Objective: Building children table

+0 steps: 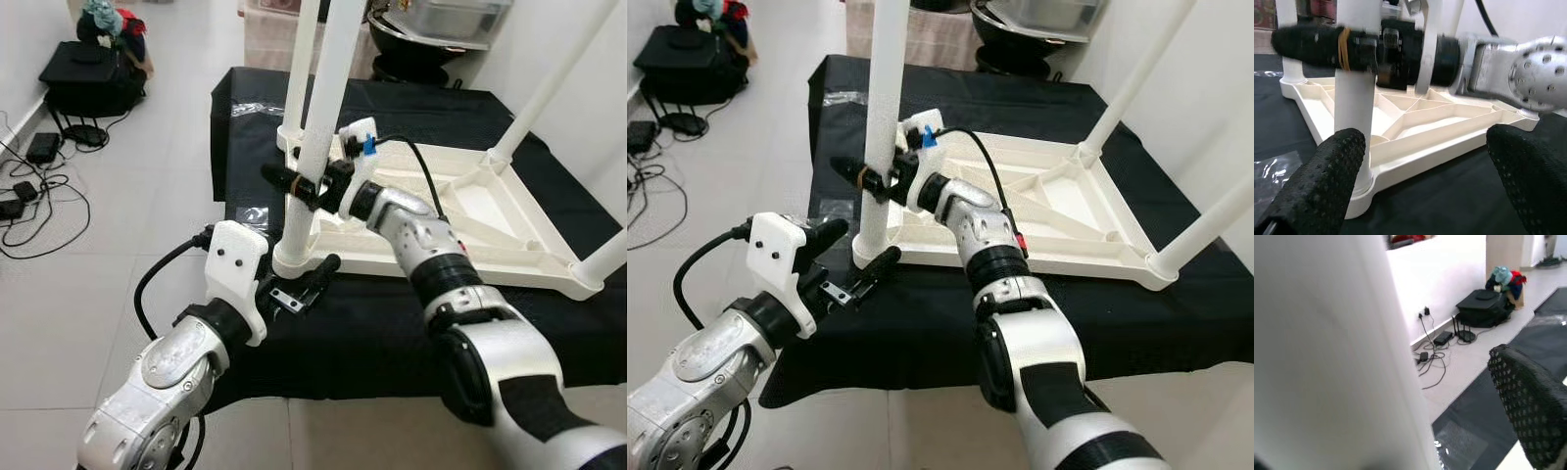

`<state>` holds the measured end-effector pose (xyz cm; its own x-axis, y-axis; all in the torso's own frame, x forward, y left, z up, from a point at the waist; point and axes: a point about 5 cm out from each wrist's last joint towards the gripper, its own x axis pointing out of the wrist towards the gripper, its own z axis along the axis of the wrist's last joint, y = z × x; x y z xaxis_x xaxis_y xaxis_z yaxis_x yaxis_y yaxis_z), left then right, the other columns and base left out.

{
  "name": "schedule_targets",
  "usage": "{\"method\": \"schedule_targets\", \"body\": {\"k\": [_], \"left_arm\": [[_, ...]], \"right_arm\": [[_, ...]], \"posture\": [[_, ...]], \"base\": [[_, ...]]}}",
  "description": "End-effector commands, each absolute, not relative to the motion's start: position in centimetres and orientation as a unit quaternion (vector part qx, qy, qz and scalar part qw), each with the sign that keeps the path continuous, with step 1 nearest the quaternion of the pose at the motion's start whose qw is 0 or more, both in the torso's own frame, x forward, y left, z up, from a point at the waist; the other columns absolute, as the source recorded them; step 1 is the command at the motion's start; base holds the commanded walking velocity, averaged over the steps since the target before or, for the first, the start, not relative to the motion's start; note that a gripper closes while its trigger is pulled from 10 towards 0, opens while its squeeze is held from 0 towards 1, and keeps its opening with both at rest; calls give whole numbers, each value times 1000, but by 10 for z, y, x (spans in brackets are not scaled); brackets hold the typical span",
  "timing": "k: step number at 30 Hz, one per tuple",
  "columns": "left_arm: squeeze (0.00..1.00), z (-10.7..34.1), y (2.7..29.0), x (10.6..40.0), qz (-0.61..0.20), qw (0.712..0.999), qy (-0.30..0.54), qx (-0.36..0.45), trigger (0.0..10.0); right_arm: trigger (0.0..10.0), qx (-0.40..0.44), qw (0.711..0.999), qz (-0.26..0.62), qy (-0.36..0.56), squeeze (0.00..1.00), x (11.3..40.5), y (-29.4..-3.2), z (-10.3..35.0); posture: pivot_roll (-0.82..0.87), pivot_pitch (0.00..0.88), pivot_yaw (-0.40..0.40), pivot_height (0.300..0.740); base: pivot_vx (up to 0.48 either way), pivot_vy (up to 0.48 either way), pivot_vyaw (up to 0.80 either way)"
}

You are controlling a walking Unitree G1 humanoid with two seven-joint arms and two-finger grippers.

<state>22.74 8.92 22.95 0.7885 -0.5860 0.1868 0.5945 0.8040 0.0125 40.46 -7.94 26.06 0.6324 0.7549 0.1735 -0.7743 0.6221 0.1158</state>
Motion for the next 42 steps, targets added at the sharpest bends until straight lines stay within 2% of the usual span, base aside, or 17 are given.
{"method": "schedule_targets", "body": {"k": [1,3,4,6,8,12,13,14,15,18,22,27,30,31,34,41,42], "left_arm": [[0,228,88,226,-317,944,-89,-22,10000],[0,228,88,226,-317,944,-89,-22,10000],[0,227,87,225,-318,944,-88,-22,10000],[0,227,87,225,-318,944,-88,-22,10000],[0,227,87,225,-319,943,-89,-23,10000],[0,228,86,225,-320,943,-90,-23,10000],[0,228,86,225,-320,943,-90,-22,10000],[0,228,86,225,-320,943,-90,-22,10000],[0,228,87,225,-320,943,-90,-21,10000],[0,228,87,225,-319,943,-90,-21,10000],[0,228,88,225,-317,944,-90,-20,10000],[0,228,88,226,-317,944,-90,-20,10000],[0,228,88,226,-315,944,-91,-21,10000],[0,228,88,226,-315,944,-91,-21,10000],[0,228,87,226,-316,944,-91,-22,10000],[0,229,87,227,-316,944,-92,-21,10000],[0,229,87,227,-316,944,-92,-21,10000]], "right_arm": [[10000,107,894,427,-78,0,405,-89,270],[10000,107,894,427,-78,0,405,-89,270],[10000,116,848,510,-87,0,396,-89,275],[10000,116,848,510,-87,0,396,-89,275],[10000,110,777,612,-96,0,383,-87,279],[10000,129,724,669,-106,0,376,-83,286],[3216,141,708,684,-110,0,375,-80,288],[3216,141,708,684,-110,0,375,-80,288],[0,139,708,684,-110,0,375,-77,287],[0,137,711,681,-111,0,375,-75,287],[0,116,832,532,-111,0,396,-75,282],[0,111,874,460,-109,0,404,-85,280],[0,82,971,205,-94,0,422,-128,274],[0,82,971,205,-94,0,422,-128,274],[0,72,990,-101,-61,0,422,-187,258],[0,125,968,-216,-21,0,415,-196,235],[9098,130,969,-209,-21,0,416,-191,235]], "posture": [[61,112,-164,740],[61,112,-164,740],[62,105,-166,740],[62,105,-166,740],[64,101,-169,740],[64,100,-166,740],[66,99,-169,740],[66,99,-169,740],[66,99,-169,740],[66,99,-169,740],[71,104,-171,740],[68,106,-173,740],[63,108,-171,740],[63,108,-171,740],[59,109,-170,740],[64,111,-164,740],[64,111,-164,740]], "base": [[0,0,0],[0,0,0],[0,0,0],[0,0,0],[0,0,0],[0,0,0],[0,0,0],[0,0,0],[0,0,0],[0,0,0],[0,0,0],[0,0,0],[0,0,0],[0,0,0],[0,0,0],[0,0,0],[0,0,0]]}}
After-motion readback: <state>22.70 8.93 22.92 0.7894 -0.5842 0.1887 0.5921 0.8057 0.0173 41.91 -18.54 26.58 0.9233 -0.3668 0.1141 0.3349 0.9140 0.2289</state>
